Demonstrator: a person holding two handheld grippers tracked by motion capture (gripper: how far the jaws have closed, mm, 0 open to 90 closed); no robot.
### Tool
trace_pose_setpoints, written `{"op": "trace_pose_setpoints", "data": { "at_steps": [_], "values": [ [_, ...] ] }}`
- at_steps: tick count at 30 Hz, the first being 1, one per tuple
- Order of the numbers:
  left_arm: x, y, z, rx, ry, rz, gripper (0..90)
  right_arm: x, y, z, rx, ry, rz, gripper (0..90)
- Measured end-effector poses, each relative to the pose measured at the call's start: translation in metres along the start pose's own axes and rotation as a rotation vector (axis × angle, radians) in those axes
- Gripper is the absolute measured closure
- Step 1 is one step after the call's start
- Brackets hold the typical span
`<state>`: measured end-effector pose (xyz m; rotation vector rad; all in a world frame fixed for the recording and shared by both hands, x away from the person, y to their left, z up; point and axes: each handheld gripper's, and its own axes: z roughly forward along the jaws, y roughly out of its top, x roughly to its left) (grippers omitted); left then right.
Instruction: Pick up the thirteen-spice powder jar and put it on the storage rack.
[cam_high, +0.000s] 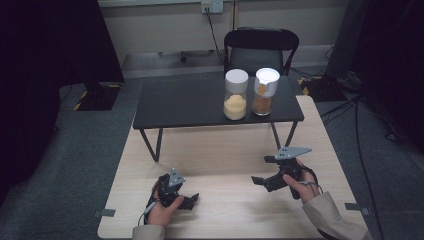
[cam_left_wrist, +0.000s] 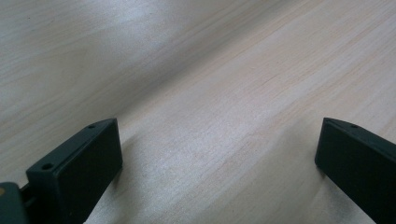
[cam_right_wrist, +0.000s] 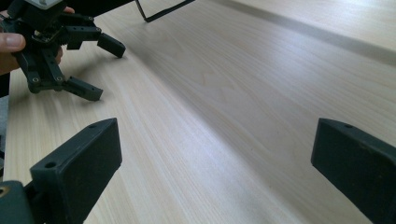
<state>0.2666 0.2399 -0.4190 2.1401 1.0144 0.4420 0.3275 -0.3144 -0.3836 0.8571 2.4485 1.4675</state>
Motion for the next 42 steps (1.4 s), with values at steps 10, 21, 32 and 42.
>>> {"op": "trace_pose_setpoints", "data": {
  "at_steps": [10, 21, 32, 42],
  "values": [
    [0.000, 0.000, 0.000, 0.000, 0.000, 0.000, 0.0, -0.004, -0.008, -0.003, 0.026, -0.007, 0.012, 0.9],
    [0.000, 0.000, 0.000, 0.000, 0.000, 0.000, 0.0, -0.008, -0.015, -0.006, 0.044, -0.012, 0.019, 1.1],
    [0.000, 0.000, 0.000, 0.000, 0.000, 0.000, 0.0, -0.009, -0.020, -0.009, 0.059, -0.032, 0.016, 1.4],
    [0.000, 0.000, 0.000, 0.000, 0.000, 0.000, 0.0, -0.010, -0.024, -0.012, 0.062, -0.039, 0.020, 1.5]
  ]
}}
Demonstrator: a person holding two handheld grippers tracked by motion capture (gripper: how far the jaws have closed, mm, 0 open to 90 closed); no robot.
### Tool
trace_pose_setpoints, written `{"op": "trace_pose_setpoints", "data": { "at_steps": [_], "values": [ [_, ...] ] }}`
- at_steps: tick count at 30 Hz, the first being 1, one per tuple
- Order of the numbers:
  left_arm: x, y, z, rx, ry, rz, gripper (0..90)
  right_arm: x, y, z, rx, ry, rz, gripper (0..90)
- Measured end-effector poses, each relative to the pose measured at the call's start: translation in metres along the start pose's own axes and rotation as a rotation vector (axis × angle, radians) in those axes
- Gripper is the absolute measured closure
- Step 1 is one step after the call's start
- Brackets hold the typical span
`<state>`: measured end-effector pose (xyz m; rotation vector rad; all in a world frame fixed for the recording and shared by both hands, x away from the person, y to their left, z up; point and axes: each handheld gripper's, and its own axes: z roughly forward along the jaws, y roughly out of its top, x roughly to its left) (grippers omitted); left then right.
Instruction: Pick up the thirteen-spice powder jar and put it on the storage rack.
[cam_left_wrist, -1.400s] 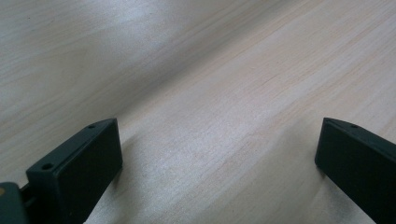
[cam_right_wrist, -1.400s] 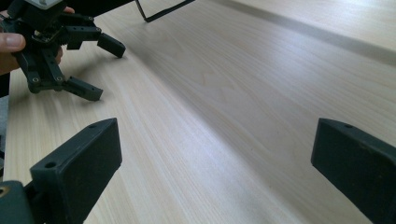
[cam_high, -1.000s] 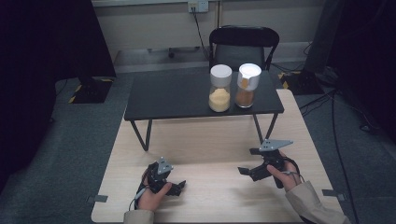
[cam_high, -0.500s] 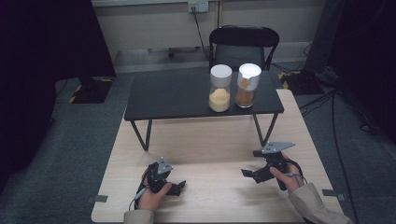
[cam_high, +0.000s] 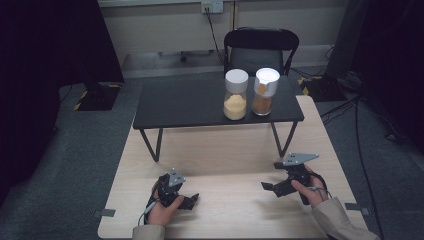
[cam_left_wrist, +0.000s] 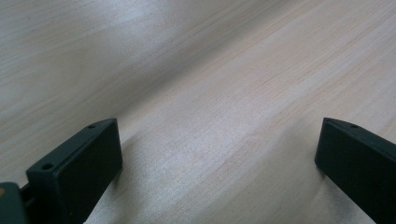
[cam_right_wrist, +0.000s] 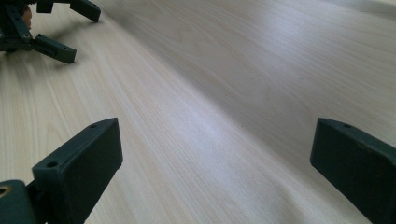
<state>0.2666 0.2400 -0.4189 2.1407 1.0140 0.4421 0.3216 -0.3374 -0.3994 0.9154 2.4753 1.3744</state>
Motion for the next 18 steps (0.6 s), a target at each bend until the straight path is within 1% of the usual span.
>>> {"op": "trace_pose_setpoints", "data": {
  "at_steps": [18],
  "values": [
    [0.0000, 0.0000, 0.0000, 0.000, 0.000, 0.000, 0.0, -0.0024, -0.0061, -0.0045, 0.018, -0.017, 0.007, 1.5]
  ]
}}
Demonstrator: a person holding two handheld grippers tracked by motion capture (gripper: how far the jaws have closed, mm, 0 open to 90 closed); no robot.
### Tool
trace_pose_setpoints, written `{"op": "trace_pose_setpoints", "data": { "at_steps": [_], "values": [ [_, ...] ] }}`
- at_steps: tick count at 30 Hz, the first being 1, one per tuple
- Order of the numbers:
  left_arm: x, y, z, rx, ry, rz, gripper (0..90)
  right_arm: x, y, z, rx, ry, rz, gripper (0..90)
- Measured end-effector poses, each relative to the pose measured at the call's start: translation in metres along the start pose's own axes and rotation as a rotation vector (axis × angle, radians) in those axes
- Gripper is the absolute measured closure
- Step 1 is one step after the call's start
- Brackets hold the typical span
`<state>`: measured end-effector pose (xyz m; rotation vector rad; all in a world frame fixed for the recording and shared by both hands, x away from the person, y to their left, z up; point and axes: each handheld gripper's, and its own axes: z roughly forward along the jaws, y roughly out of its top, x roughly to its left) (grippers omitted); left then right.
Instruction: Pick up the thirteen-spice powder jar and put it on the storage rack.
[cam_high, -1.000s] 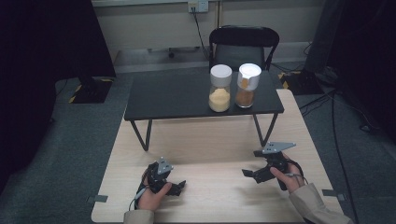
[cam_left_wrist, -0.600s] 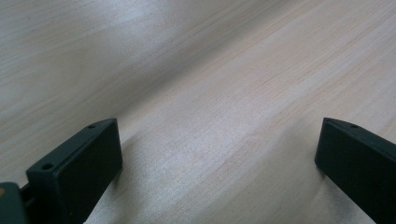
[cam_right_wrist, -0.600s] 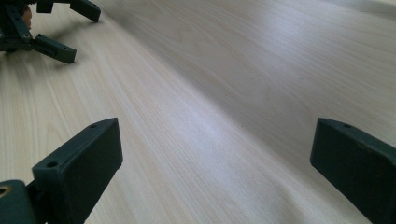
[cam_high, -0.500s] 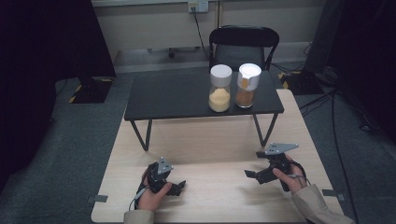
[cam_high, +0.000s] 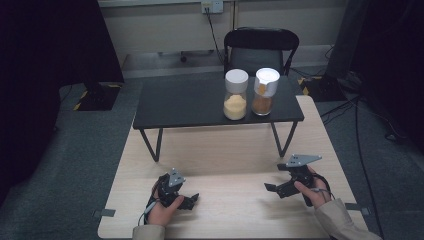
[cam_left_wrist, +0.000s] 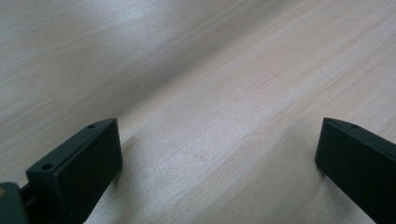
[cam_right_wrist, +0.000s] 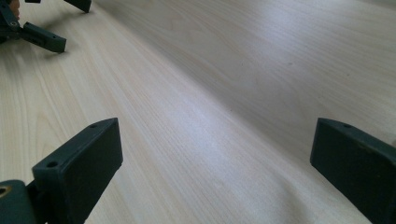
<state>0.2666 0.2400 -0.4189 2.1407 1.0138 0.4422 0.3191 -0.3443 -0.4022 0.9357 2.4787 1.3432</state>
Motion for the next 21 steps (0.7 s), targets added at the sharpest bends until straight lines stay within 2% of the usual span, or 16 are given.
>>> {"op": "trace_pose_setpoints", "data": {
  "at_steps": [14, 21],
  "values": [
    [0.0000, 0.0000, 0.0000, 0.000, 0.000, 0.000, 0.0, 0.0004, -0.0031, -0.0004, 0.039, -0.018, -0.009, 1.5],
    [-0.0001, -0.0001, 0.0000, 0.000, 0.000, -0.002, 0.0, 0.0008, -0.0061, -0.0002, 0.068, -0.046, -0.016, 1.6]
  ]
}}
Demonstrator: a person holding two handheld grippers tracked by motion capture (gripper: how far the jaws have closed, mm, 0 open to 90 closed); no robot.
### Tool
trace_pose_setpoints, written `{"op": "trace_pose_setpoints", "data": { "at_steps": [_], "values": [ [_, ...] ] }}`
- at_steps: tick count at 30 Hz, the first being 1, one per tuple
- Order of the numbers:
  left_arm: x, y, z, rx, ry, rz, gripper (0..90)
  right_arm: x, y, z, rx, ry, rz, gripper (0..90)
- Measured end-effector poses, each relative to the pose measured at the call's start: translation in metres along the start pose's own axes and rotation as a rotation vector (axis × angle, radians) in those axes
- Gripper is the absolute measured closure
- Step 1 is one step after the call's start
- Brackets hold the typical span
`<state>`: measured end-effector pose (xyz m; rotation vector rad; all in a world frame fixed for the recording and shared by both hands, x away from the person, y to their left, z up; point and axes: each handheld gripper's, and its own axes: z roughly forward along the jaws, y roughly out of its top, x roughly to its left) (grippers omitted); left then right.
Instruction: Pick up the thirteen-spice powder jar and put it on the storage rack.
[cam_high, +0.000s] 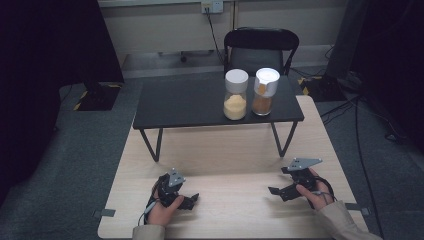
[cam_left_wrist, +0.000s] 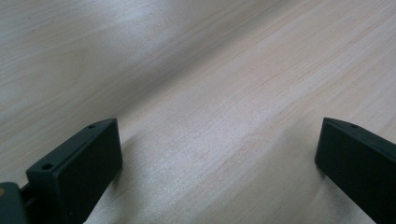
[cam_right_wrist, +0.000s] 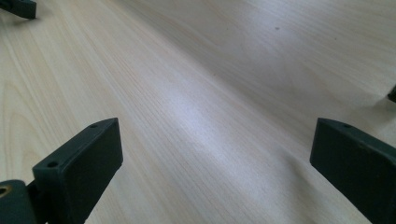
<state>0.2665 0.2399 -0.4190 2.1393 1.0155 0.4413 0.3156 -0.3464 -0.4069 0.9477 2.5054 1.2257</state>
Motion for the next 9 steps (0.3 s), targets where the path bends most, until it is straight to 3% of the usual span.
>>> {"op": "trace_pose_setpoints", "data": {
  "at_steps": [9],
  "values": [
    [0.0001, 0.0001, 0.0000, 0.000, 0.000, 0.001, 0.0, 0.0024, 0.0012, 0.0024, 0.046, -0.029, -0.023, 1.8]
  ]
}}
